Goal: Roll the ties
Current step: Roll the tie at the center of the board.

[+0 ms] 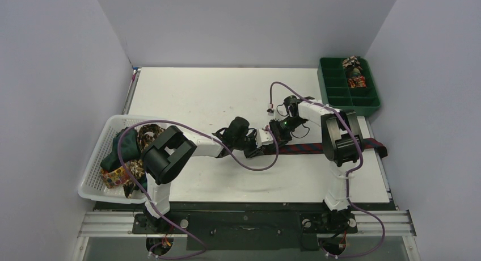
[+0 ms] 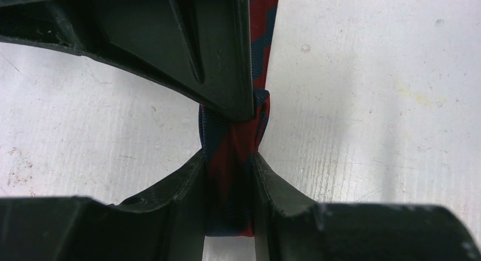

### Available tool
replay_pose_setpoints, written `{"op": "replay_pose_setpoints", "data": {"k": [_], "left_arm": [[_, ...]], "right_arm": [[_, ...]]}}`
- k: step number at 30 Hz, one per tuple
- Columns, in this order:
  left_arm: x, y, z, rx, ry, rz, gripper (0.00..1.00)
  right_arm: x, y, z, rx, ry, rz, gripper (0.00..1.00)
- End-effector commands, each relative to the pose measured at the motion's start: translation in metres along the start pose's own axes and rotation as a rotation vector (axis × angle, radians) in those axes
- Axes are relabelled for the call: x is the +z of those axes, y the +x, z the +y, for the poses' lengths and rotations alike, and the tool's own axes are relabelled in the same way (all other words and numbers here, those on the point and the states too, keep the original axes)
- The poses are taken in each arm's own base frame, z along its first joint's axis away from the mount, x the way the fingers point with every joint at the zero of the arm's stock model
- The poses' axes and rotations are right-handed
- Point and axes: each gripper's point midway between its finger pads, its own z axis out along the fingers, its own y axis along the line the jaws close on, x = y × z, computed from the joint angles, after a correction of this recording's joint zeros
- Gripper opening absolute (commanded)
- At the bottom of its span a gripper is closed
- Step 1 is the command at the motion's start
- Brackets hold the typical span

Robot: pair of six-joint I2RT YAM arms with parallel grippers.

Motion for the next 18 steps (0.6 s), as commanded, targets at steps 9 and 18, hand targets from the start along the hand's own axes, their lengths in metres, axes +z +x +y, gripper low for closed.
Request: {"op": "replay_pose_setpoints", "data": {"k": [9,18], "left_arm": [[-0.020,0.021,-0.012,-0.110,0.049,0.055,0.36],[-0.032,0.010,-0.001,-0.144,-0.019,-0.100,0.68]], "right_arm": [[-0.006,-0.002,-0.044,-0.045,0.188,0.011,0.00],[0.008,0.006,-0.064,-0.043,0.282,0.074,0.00]]}}
